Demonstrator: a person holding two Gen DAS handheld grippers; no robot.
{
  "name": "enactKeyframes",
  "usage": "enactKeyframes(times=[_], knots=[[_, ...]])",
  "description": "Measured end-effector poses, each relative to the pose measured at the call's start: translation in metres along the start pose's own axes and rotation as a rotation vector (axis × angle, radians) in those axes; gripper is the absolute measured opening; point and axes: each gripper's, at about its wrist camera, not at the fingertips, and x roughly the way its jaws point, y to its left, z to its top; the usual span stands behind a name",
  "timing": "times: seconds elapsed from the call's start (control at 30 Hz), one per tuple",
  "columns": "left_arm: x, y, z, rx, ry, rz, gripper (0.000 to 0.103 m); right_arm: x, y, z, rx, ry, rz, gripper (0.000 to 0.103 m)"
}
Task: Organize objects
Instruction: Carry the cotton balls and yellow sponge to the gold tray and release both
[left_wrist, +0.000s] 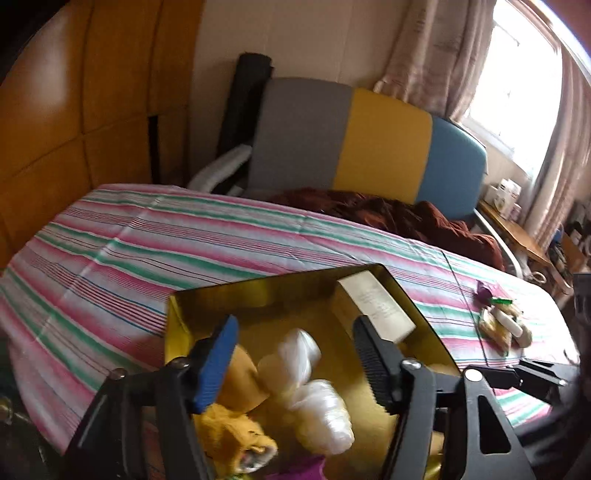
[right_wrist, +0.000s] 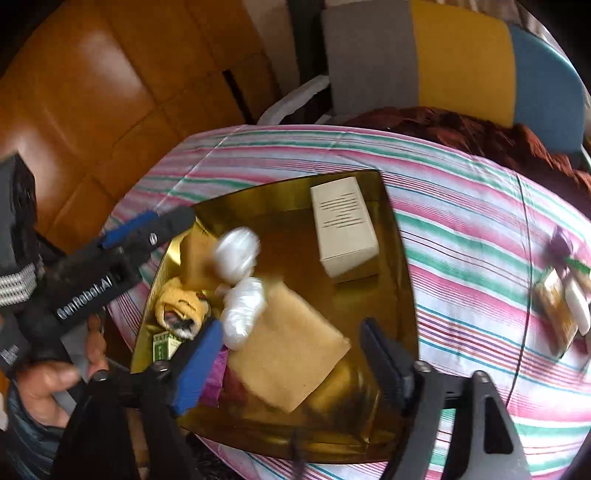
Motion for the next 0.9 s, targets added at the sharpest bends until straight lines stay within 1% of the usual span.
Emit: enactKeyframes(times=[0.1,0.17,0.27,0.3,0.33,0.43,0.5,0.53,0.6,0.67,0.7,0.73,0.77,0.83,0.9], knots=[[-0.009,0.003,-0.002,-0.007,-0.024,0.034,0.077,0.003,0.009,-0.005,-0.045,-0.025,-0.041,0.083],[-0.015,0.003,-0.006,-0.007,-0.039,0.058,0.084,0.002,0.016,-0.008,-0.075,-0.054,-0.075,0.084],[-0.024,0.002,-0.012,-0.013,-0.055,0.085,0.088,-0.003,0.021,-0.011,-0.097,-0.103,-0.116,0.084],[-0.028,0.001,-0.013,-0.011,-0.059,0.094,0.088,-0.007,0.023,-0.013,-0.106,-0.125,-0.135,0.084],[-0.029,-0.001,-0.014,-0.008,-0.063,0.102,0.089,-0.014,0.027,-0.015,-0.121,-0.167,-0.167,0.084],[-0.037,-0.005,-0.018,0.002,-0.076,0.116,0.093,-0.03,0.033,-0.02,-0.149,-0.27,-0.224,0.084],[-0.04,-0.007,-0.021,0.0,-0.081,0.123,0.093,-0.034,0.034,-0.021,-0.147,-0.296,-0.248,0.084],[-0.042,-0.008,-0.022,-0.001,-0.081,0.122,0.094,-0.033,0.034,-0.023,-0.144,-0.285,-0.268,0.084],[-0.043,-0.011,-0.025,0.002,-0.079,0.121,0.094,-0.03,0.031,-0.024,-0.133,-0.26,-0.26,0.084],[-0.045,-0.014,-0.027,0.01,-0.079,0.123,0.095,-0.028,0.026,-0.028,-0.1,-0.223,-0.2,0.082],[-0.046,-0.015,-0.029,0.015,-0.076,0.124,0.096,-0.027,0.023,-0.029,-0.08,-0.209,-0.175,0.076],[-0.047,-0.016,-0.03,0.018,-0.074,0.125,0.096,-0.026,0.019,-0.032,-0.054,-0.205,-0.159,0.075],[-0.048,-0.017,-0.032,0.021,-0.071,0.126,0.096,-0.027,0.018,-0.033,-0.049,-0.208,-0.162,0.075],[-0.049,-0.018,-0.036,0.024,-0.067,0.129,0.097,-0.028,0.018,-0.036,-0.06,-0.215,-0.174,0.075],[-0.05,-0.018,-0.04,0.026,-0.058,0.135,0.098,-0.029,0.017,-0.038,-0.055,-0.218,-0.161,0.076]])
